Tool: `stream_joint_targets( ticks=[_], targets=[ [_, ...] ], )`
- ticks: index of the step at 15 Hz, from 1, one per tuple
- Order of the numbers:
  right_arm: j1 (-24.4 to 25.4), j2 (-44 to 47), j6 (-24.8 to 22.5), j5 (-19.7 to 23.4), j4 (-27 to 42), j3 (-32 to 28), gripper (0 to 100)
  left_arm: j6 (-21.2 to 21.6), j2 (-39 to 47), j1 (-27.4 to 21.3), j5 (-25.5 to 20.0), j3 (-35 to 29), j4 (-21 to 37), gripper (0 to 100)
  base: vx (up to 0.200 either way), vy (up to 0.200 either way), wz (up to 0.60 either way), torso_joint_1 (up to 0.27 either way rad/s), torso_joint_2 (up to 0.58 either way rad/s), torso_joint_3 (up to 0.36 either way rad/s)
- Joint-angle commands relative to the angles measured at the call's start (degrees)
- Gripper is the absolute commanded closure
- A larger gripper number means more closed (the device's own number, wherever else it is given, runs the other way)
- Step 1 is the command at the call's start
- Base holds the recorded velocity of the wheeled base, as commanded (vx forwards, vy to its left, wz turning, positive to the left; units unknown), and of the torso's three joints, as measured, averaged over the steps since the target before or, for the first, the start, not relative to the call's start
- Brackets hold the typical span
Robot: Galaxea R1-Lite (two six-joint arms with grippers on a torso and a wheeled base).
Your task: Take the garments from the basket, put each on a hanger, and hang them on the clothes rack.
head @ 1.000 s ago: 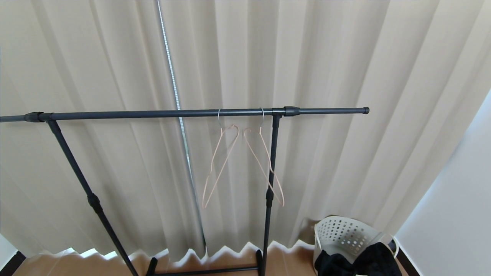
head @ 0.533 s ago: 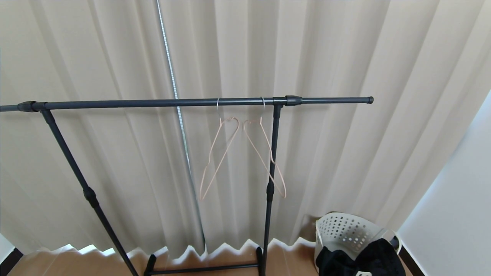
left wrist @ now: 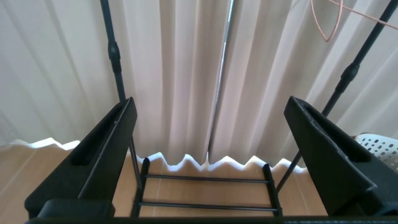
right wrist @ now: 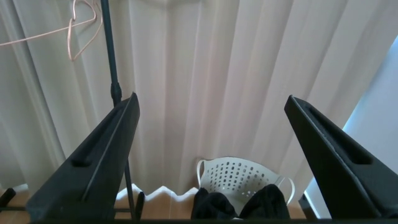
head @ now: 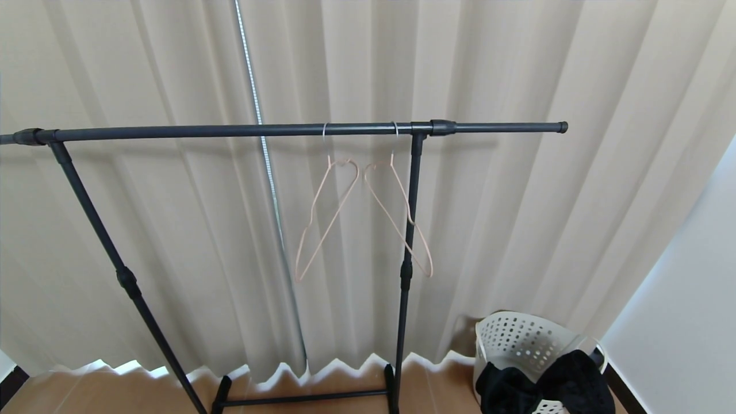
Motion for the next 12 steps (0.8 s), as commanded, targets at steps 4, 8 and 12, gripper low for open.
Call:
stream_joint_targets(
  ticks=[4,8,12],
  targets=[
    [0.0,0.0,0.3,-0.1,0.0,0.0,0,0.1,0.0,0.0,-0.2,0.0,0.0,0,0.0,0.0,0.0,-0.205,0.5,0.292],
    [0.0,0.0,0.3,-0.1,0.0,0.0,0,0.2,0.0,0.0,-0.2,0.0,0.0,0,0.0,0.0,0.0,-0.222,0.55,0.323],
    [0.0,0.0,0.1,0.0,0.0,0.0,0,0.3,0.0,0.0,-0.3,0.0,0.0,0,0.0,0.0,0.0,-0.194,0.52,0.33]
  ],
)
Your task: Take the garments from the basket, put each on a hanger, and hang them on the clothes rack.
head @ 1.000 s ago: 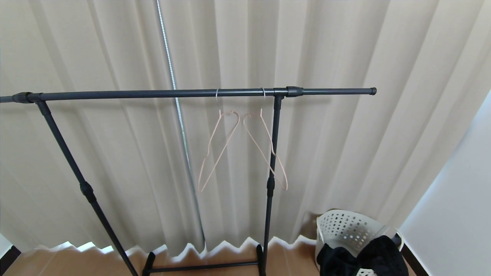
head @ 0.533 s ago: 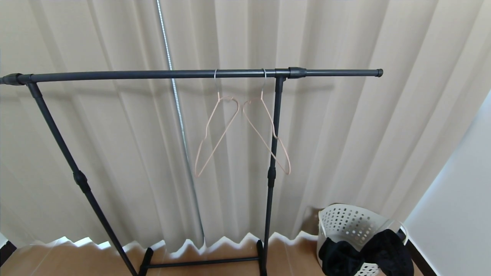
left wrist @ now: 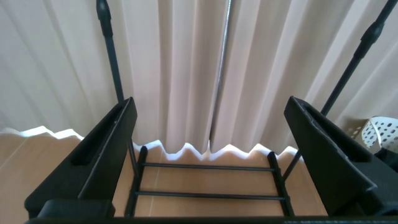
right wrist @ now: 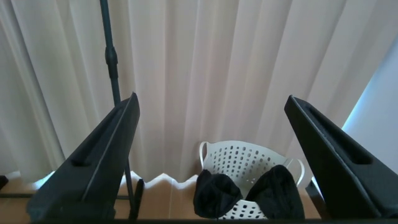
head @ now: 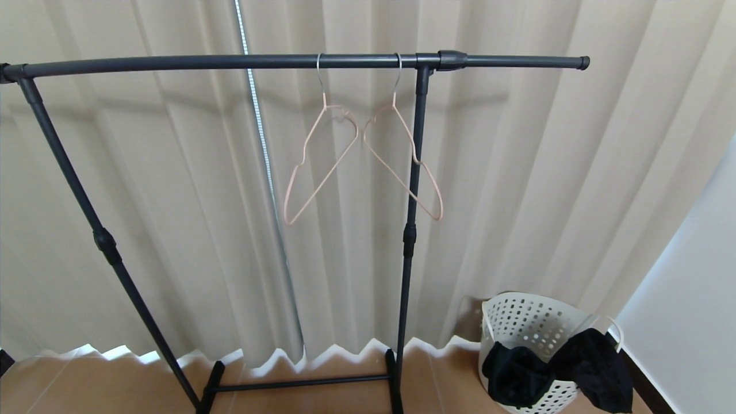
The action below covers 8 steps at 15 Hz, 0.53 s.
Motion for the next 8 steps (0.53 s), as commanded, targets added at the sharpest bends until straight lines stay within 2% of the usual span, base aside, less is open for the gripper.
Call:
stream_joint_targets(
  ticks=[1,8],
  targets=[
    [0.0,0.0,0.0,0.0,-0.1,0.0,0,-0.1,0.0,-0.1,0.0,0.0,0.0,0,0.0,0.0,0.0,-0.173,0.51,0.334],
    [0.0,0.0,-0.2,0.1,0.0,0.0,0,0.0,0.0,0.0,0.0,0.1,0.0,0,0.0,0.0,0.0,-0.149,0.49,0.337]
  ],
)
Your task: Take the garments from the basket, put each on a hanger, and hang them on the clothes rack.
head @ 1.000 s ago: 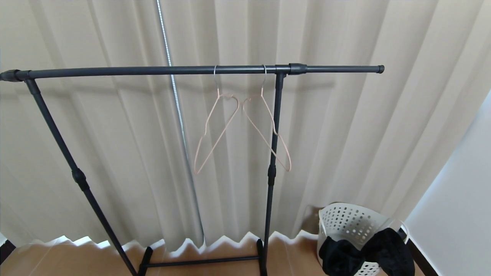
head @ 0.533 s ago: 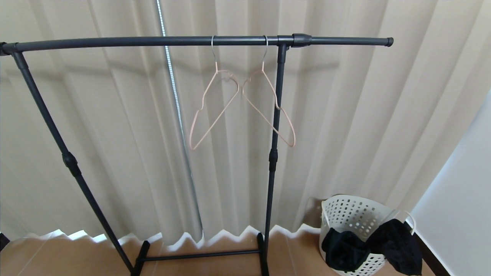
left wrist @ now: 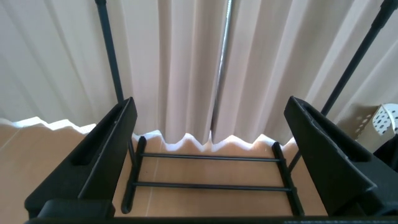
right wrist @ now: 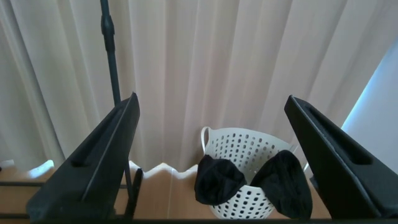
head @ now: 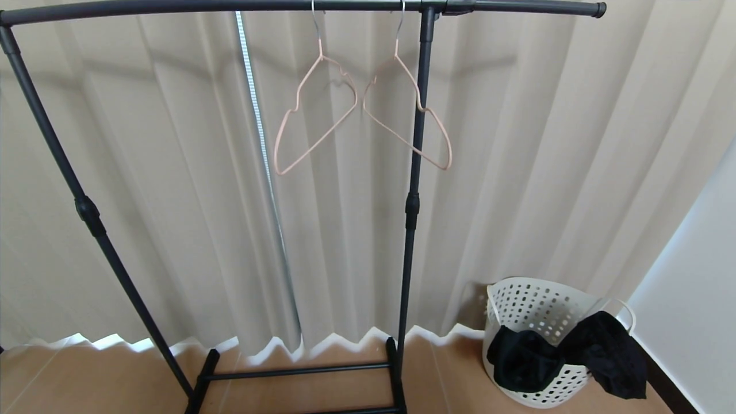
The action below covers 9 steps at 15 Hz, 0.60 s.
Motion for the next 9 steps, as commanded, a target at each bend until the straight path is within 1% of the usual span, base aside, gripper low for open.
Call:
stream_joint_targets(
  ticks=[1,5,7,9],
  targets=[
    [0.0,0.0,0.0,0.0,0.0,0.0,0,-0.1,0.0,0.0,0.1,0.0,0.0,0,0.0,0.0,0.0,-0.115,0.46,0.344],
    [0.0,0.0,-0.1,0.0,0.0,0.0,0,0.1,0.0,-0.1,0.0,-0.1,0.0,0,0.0,0.0,0.0,-0.081,0.43,0.348],
    [0.0,0.0,-0.2,0.1,0.0,0.0,0,0.0,0.0,-0.1,0.0,0.0,0.0,0,0.0,0.0,0.0,-0.024,0.16,0.134],
    [0.0,0.0,-0.3,0.1,0.0,0.0,0,0.0,0.0,-0.1,0.0,0.0,0.0,0,0.0,0.0,-0.6,-0.007,0.05,0.046]
  ],
)
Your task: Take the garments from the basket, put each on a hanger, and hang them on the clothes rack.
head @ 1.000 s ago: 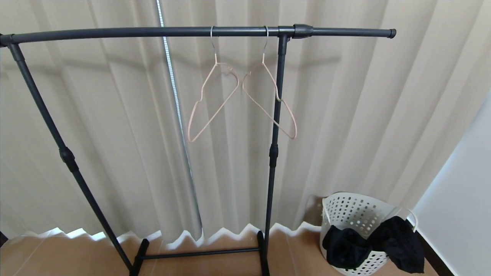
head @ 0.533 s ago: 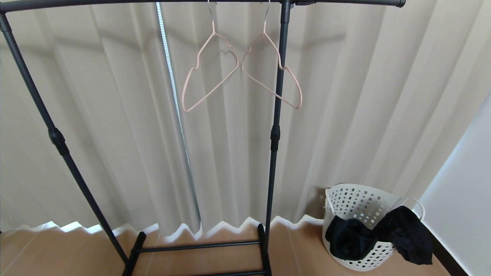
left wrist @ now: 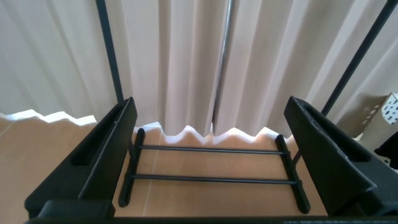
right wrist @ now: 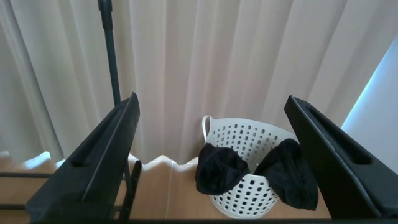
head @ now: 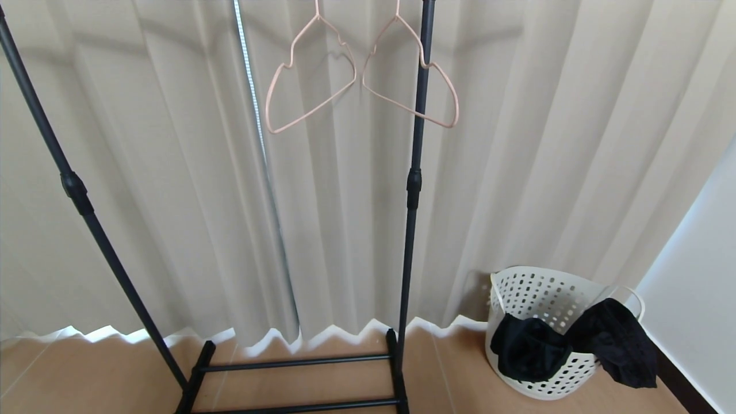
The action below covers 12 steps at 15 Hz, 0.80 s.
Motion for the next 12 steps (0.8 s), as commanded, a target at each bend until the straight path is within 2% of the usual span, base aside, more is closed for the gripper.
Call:
stream_joint_targets(
  ticks=[1,4,6,12],
  targets=[
    [0.0,0.0,0.0,0.0,0.0,0.0,0,0.0,0.0,0.0,0.0,0.0,0.0,0,0.0,0.0,-0.6,-0.012,0.02,0.022],
    [0.0,0.0,0.2,0.0,0.0,0.0,0,0.1,0.0,0.1,0.0,0.0,0.0,0,0.0,0.0,-0.6,0.005,0.01,0.007],
    [0.0,0.0,0.2,0.0,0.0,0.0,0,0.0,0.0,0.1,0.0,0.0,0.0,0,0.0,0.0,0.0,0.0,0.0,0.0],
    [0.0,0.0,0.0,-0.1,0.0,0.0,0,0.0,0.0,0.1,0.0,0.0,0.0,0,0.0,-0.2,0.0,0.002,0.0,0.004]
  ],
)
